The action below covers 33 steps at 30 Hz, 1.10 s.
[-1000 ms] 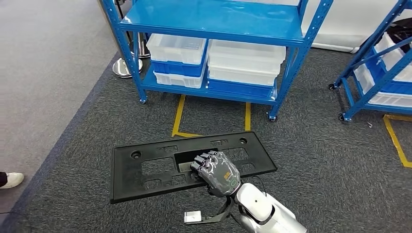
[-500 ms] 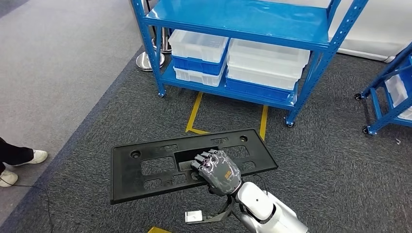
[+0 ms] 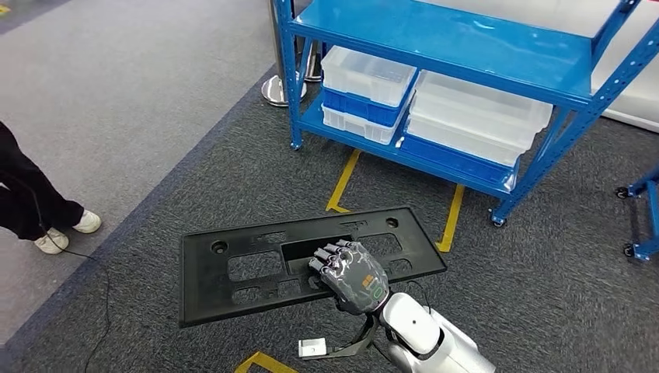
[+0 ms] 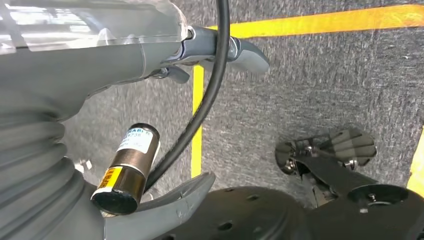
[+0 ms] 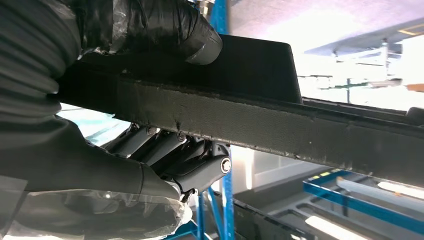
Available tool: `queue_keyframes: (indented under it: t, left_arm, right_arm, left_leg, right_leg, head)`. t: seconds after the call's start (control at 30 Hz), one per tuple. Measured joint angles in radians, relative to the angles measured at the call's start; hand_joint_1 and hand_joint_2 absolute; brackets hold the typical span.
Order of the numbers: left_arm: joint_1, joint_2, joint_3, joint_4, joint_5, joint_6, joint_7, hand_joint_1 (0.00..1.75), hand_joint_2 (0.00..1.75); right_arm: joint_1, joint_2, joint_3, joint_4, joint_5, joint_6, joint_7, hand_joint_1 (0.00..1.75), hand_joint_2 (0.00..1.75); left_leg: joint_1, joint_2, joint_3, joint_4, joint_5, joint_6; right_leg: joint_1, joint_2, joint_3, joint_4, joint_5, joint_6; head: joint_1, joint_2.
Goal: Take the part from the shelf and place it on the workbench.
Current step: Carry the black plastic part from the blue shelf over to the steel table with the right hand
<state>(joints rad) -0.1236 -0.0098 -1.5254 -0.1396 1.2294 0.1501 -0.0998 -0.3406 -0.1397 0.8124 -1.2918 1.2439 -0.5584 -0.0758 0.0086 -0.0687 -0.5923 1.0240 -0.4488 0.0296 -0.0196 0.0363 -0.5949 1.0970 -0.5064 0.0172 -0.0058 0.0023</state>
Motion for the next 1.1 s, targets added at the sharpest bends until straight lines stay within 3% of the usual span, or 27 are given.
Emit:
queue_keyframes:
  t: [0.07, 0.13, 0.2, 0.3, 0.37, 0.4, 0.43, 0.5, 0.53, 0.57, 0.63, 0.67, 0.73, 0.8, 0.87, 0.9, 0.93, 1.0, 1.07, 1.1]
  left_arm:
    - [-0.001, 0.000, 0.000, 0.000, 0.001, -0.002, 0.002, 0.00, 1.75]
    - [0.001, 0.002, -0.001, 0.000, 0.002, -0.002, 0.002, 0.00, 1.75]
    - [0.002, 0.004, -0.002, 0.001, 0.002, -0.003, 0.003, 0.00, 1.75]
    - [-0.001, 0.004, -0.003, 0.002, 0.003, -0.003, 0.002, 0.00, 1.75]
    - [-0.002, 0.004, -0.003, 0.002, 0.007, -0.002, -0.001, 0.00, 1.75]
    - [-0.002, 0.004, -0.003, 0.002, 0.010, -0.002, -0.004, 0.00, 1.75]
    - [-0.003, 0.004, -0.003, 0.002, 0.012, -0.001, -0.006, 0.00, 1.75]
    - [-0.007, 0.004, -0.003, 0.002, 0.016, -0.001, -0.011, 0.00, 1.75]
    - [-0.011, 0.004, -0.003, 0.002, 0.017, -0.001, -0.012, 0.00, 1.75]
    - [-0.014, 0.004, -0.003, 0.002, 0.018, -0.001, -0.012, 0.00, 1.75]
    - [-0.016, 0.004, -0.003, 0.002, 0.021, 0.000, -0.011, 0.00, 1.75]
    - [-0.016, 0.002, -0.003, 0.002, 0.023, 0.001, -0.012, 0.00, 1.75]
    - [-0.016, -0.002, -0.003, 0.002, 0.021, 0.001, -0.017, 0.00, 1.75]
    - [-0.017, -0.004, -0.003, 0.002, 0.018, 0.003, -0.014, 0.00, 1.75]
    - [-0.013, -0.005, -0.003, 0.002, 0.021, 0.006, -0.001, 0.00, 1.75]
    - [-0.010, -0.005, -0.003, 0.002, 0.025, 0.008, 0.005, 0.00, 1.75]
    - [-0.007, -0.005, -0.003, 0.002, 0.030, 0.009, 0.008, 0.00, 1.75]
    - [-0.004, -0.004, 0.000, 0.002, 0.047, 0.009, 0.004, 0.00, 1.75]
    - [-0.004, -0.004, 0.004, 0.002, 0.050, 0.006, -0.004, 0.00, 1.75]
    - [-0.005, -0.004, 0.004, 0.002, 0.044, 0.005, -0.006, 0.00, 1.75]
  right_arm:
    - [0.000, -0.001, -0.001, -0.002, 0.002, 0.000, 0.000, 1.66, 1.75]
    - [-0.002, -0.001, -0.002, -0.003, 0.004, 0.000, 0.000, 1.66, 1.75]
    - [-0.004, 0.000, -0.004, -0.003, 0.004, 0.000, 0.000, 1.66, 1.75]
    - [-0.006, 0.000, -0.005, -0.003, 0.005, 0.000, 0.000, 1.66, 1.75]
    - [-0.008, 0.000, -0.005, -0.001, 0.005, 0.001, -0.004, 1.66, 1.75]
    - [-0.011, 0.000, -0.005, 0.000, 0.004, 0.002, -0.007, 1.66, 1.75]
    - [-0.016, 0.001, -0.005, 0.000, 0.004, 0.002, -0.010, 1.66, 1.75]
    - [-0.029, 0.001, -0.005, -0.003, 0.002, 0.003, -0.014, 1.66, 1.75]
    - [-0.036, 0.001, -0.005, -0.005, 0.000, 0.005, -0.017, 1.66, 1.75]
    - [-0.043, 0.002, -0.005, -0.007, -0.002, 0.008, -0.018, 1.66, 1.75]
    - [-0.053, 0.003, -0.005, -0.011, -0.008, 0.018, -0.021, 1.66, 1.75]
    - [-0.056, 0.004, -0.005, -0.012, -0.010, 0.024, -0.021, 1.66, 1.75]
    - [-0.060, 0.006, -0.005, -0.011, -0.014, 0.030, -0.023, 1.66, 1.75]
    - [-0.057, 0.006, -0.005, -0.008, -0.018, 0.030, -0.024, 1.66, 1.75]
    - [-0.051, 0.005, -0.005, 0.000, -0.021, 0.029, -0.025, 1.66, 1.75]
    - [-0.051, 0.005, -0.005, 0.003, -0.022, 0.029, -0.025, 1.66, 1.75]
    - [-0.053, 0.005, -0.005, 0.005, -0.022, 0.029, -0.025, 1.66, 1.75]
    - [-0.061, 0.005, -0.005, 0.007, -0.022, 0.031, -0.025, 1.66, 1.75]
    - [-0.069, 0.004, -0.005, 0.006, -0.022, 0.034, -0.025, 1.66, 1.75]
    - [-0.073, 0.004, -0.005, 0.006, -0.023, 0.036, -0.027, 1.66, 1.75]
  left_leg:
    - [0.000, -0.017, -0.009, 0.004, 0.002, -0.013]
    - [0.002, -0.031, -0.016, 0.004, 0.005, -0.026]
    - [0.002, -0.008, -0.031, 0.031, -0.015, -0.036]
    - [0.003, 0.049, -0.107, 0.197, -0.104, -0.047]
    - [0.005, 0.059, -0.141, 0.273, -0.125, -0.051]
    - [0.005, 0.063, -0.131, 0.259, -0.108, -0.051]
    - [0.004, 0.069, -0.102, 0.205, -0.077, -0.048]
    - [-0.002, 0.106, -0.030, 0.069, -0.024, -0.039]
    - [-0.006, 0.121, -0.008, 0.025, -0.012, -0.034]
    - [-0.011, 0.129, 0.000, 0.004, -0.010, -0.028]
    - [-0.013, 0.113, -0.002, -0.002, -0.007, -0.017]
    - [-0.011, 0.103, 0.000, -0.007, -0.003, -0.011]
    - [-0.005, 0.084, 0.003, -0.017, 0.005, 0.002]
    - [-0.004, 0.066, 0.002, -0.019, 0.008, 0.009]
    - [-0.004, 0.043, 0.001, -0.017, 0.008, 0.010]
    - [-0.005, 0.030, 0.001, -0.015, 0.008, 0.010]
    - [-0.004, 0.018, 0.001, -0.012, 0.007, 0.008]
    - [-0.005, -0.005, -0.002, -0.003, 0.003, 0.002]
    - [-0.004, -0.024, -0.011, 0.003, 0.003, -0.008]
    - [-0.003, -0.033, -0.015, 0.003, 0.004, -0.014]
  right_leg:
    - [0.000, 0.021, 0.019, -0.048, 0.006, -0.005]
    - [0.001, 0.007, 0.019, -0.054, 0.011, -0.015]
    - [-0.002, -0.011, 0.021, -0.061, 0.016, -0.029]
    - [0.001, -0.045, 0.020, -0.065, 0.018, -0.042]
    - [0.005, -0.068, 0.019, -0.064, 0.017, -0.043]
    - [0.005, -0.079, 0.020, -0.064, 0.016, -0.042]
    - [0.006, -0.088, 0.021, -0.064, 0.015, -0.042]
    - [0.010, -0.105, 0.024, -0.062, 0.011, -0.037]
    - [0.012, -0.113, 0.025, -0.062, 0.010, -0.034]
    - [0.015, -0.121, 0.025, -0.062, 0.009, -0.030]
    - [0.017, -0.137, 0.028, -0.065, 0.009, -0.021]
    - [0.016, -0.133, 0.028, -0.062, 0.004, -0.016]
    - [0.013, -0.095, 0.007, -0.010, -0.034, -0.008]
    - [0.009, -0.052, -0.049, 0.112, -0.096, -0.005]
    - [0.008, -0.041, -0.098, 0.208, -0.121, -0.003]
    - [0.007, -0.039, -0.100, 0.204, -0.103, -0.003]
    - [0.006, -0.036, -0.085, 0.164, -0.070, -0.004]
    - [0.003, -0.007, -0.029, 0.032, -0.001, -0.008]
    - [0.002, 0.021, 0.000, -0.041, 0.020, -0.011]
    - [0.003, 0.024, 0.002, -0.047, 0.016, -0.013]
  head:
    - [0.000, 0.000]
    - [0.000, 0.000]
    - [-0.001, 0.000]
    - [-0.003, 0.000]
    - [-0.003, 0.000]
    - [-0.003, 0.000]
    - [-0.003, 0.000]
    - [-0.003, 0.000]
    - [-0.003, 0.000]
    - [-0.003, 0.000]
    - [-0.002, 0.000]
    - [-0.002, 0.000]
    - [-0.002, 0.000]
    - [-0.001, 0.000]
    - [-0.001, 0.000]
    - [-0.001, 0.000]
    - [-0.001, 0.000]
    - [-0.001, 0.000]
    - [-0.001, 0.000]
    - [-0.002, 0.000]
